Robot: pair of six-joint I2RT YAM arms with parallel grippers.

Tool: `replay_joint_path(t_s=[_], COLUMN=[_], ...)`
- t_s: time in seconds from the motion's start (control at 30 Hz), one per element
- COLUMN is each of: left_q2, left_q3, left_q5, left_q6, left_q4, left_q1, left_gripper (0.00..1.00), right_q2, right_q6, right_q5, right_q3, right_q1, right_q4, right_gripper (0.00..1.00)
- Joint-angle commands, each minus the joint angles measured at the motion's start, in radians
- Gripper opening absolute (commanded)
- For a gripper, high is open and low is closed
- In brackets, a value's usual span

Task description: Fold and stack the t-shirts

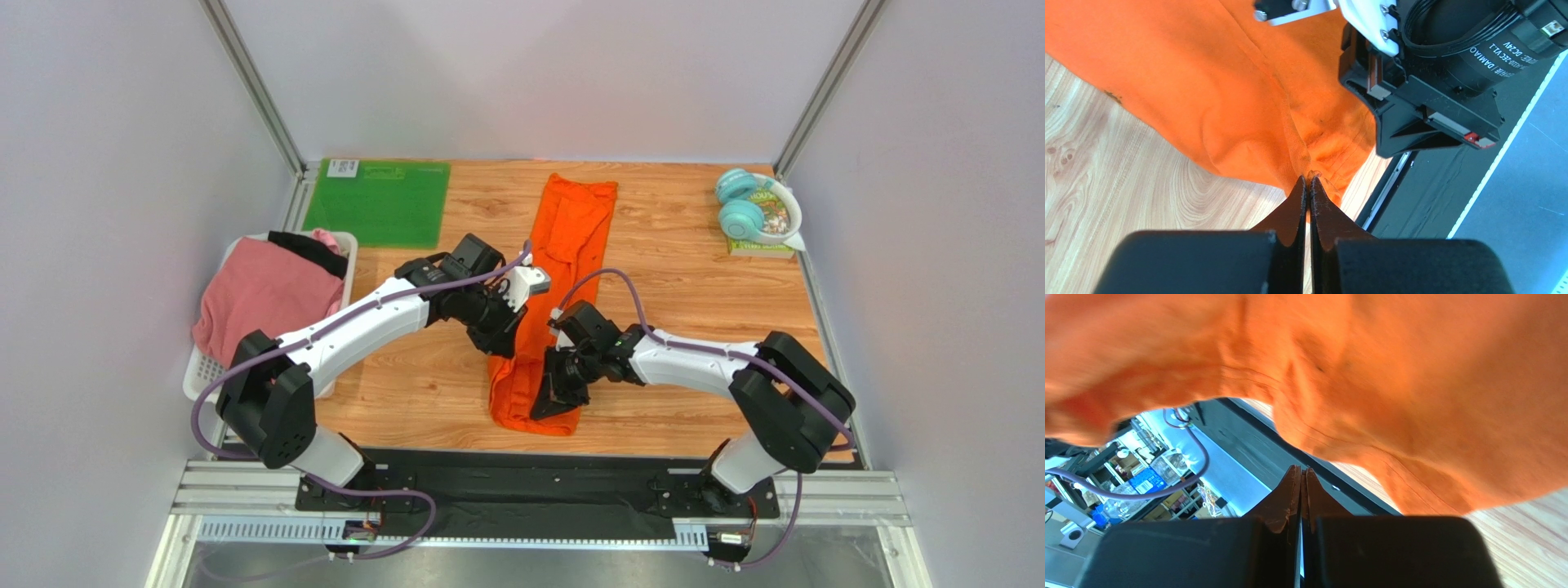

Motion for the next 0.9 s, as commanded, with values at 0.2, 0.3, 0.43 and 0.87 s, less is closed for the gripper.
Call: replay_joint_path(t_s=[0.2,0.3,0.43,0.87], left_q2=[-0.031,-0.034,-0.037,-0.013], left_q3=[0.042,0.047,0.056,0.168], left_q5=[0.032,0.035,0.041,0.061], left_q6=[-0.019,-0.017,-0.017,-0.011], left_q4=[-0.006,-0.012,-0.02,-0.081], left_q1=[-0.003,-0.003,-0.005,-0.069], left_gripper=[0.0,0.0,0.0,0.0], right_q2=[-0.038,-0.01,0.053,-0.213], right_q6=[-0.021,0.01,0.031,-0.025], right_q5=[0.02,0.018,0.003,0.023], right_q3=[0.028,-0.019,-0.057,0.063], right_q1=[-0.04,-0.017,0.009,-0.06], right_q4=[-0.019,0.045,0.091,-0.236], right_gripper=[0.0,0.0,0.0,0.0])
